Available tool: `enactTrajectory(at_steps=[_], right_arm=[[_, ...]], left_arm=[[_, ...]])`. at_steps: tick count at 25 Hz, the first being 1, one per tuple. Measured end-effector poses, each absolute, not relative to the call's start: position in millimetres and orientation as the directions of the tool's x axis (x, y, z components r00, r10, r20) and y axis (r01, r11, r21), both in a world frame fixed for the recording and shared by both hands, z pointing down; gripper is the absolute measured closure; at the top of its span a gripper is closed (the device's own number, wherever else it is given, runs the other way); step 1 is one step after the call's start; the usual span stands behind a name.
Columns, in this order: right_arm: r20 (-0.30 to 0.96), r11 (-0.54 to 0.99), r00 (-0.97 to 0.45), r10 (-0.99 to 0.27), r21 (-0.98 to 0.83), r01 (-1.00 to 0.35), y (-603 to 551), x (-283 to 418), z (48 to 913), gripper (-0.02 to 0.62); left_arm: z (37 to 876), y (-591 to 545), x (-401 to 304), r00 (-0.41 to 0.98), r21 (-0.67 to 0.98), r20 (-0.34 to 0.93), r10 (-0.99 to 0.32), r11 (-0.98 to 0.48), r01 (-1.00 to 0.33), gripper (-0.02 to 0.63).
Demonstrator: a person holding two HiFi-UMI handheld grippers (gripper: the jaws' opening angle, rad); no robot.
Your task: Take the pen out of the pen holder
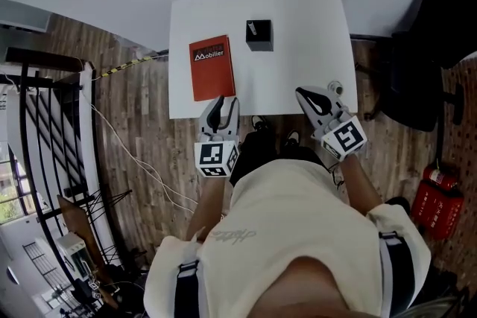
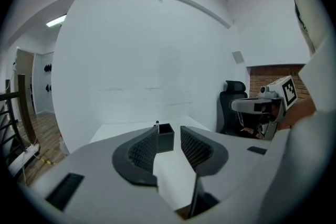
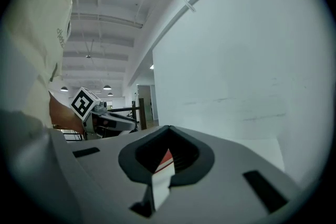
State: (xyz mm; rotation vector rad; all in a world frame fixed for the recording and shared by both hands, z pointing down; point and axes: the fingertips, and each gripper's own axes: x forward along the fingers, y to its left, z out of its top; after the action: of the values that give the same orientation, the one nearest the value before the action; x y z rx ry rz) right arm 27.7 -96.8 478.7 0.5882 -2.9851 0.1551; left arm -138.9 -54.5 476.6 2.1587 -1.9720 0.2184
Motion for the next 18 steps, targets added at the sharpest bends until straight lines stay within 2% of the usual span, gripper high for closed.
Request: enactTrajectory(at_steps=[11,18], right_arm=[[0.157,0.893,-0.889,-0.431,-0.071,-0.445,-156,-5,475,0.588],[0.14,0.847,-0.843,-0.519,-0.05,-0.529,-194,-33,465,0.588]], left_arm=[[471,-147,-165,0.198,0.03,0.215,-0.956,-0.196,-0.98,0.46],[473,-188,-190,0.269,0.047,0.2,-0.942,-0.265,-0.963,0.46]])
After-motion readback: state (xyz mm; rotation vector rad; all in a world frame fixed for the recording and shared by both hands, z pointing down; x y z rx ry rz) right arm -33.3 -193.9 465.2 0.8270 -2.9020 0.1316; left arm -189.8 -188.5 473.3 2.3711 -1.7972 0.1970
